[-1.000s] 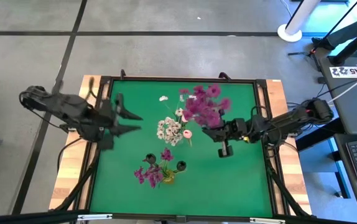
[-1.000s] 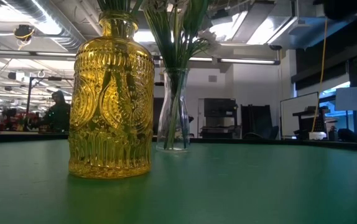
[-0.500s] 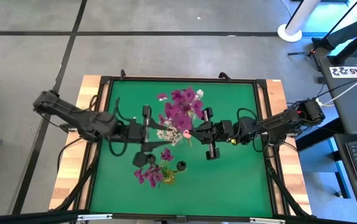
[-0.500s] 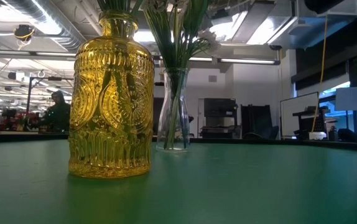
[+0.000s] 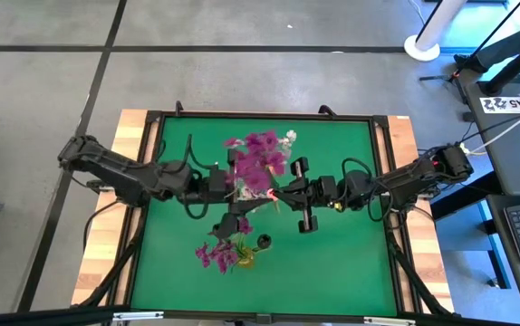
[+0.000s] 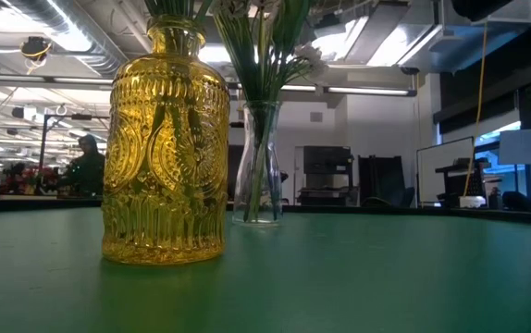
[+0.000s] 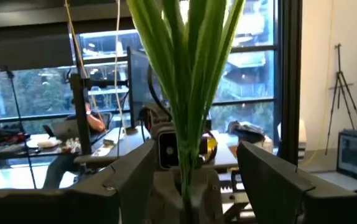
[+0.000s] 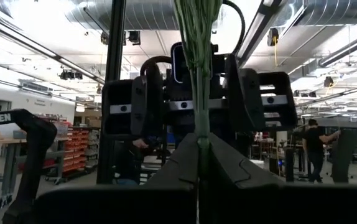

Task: Sort flowers into vase by color
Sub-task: Put the purple flower into the yellow vase

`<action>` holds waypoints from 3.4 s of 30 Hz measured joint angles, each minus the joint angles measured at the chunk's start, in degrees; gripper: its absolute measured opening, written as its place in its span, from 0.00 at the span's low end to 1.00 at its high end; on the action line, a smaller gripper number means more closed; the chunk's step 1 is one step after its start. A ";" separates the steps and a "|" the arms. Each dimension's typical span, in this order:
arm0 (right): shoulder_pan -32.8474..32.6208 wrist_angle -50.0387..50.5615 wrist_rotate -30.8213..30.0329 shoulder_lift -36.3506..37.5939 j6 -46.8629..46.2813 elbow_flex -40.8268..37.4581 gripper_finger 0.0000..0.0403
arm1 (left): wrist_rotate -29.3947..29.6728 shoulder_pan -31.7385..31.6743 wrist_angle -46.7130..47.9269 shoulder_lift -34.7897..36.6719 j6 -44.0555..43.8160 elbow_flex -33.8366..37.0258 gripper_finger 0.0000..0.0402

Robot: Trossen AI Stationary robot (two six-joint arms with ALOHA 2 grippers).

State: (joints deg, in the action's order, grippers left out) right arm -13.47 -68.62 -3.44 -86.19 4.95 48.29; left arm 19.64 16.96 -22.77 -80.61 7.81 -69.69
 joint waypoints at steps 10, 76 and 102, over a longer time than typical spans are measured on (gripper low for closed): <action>0.00 1.82 0.00 0.00 0.00 0.00 0.04 | -2.69 -2.32 -3.25 -0.82 -5.79 -0.02 0.56; -0.04 49.24 -5.07 24.96 -4.68 -0.02 0.85 | 23.89 34.20 34.52 15.52 -14.81 -0.89 0.01; -0.04 54.54 -5.11 24.94 -7.55 -0.02 0.85 | 41.01 47.04 38.21 9.25 -21.26 0.17 0.01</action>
State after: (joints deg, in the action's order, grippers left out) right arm -13.52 -14.08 -8.56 -61.25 -2.60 48.27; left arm 60.65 64.00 15.44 -71.35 -13.45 -69.52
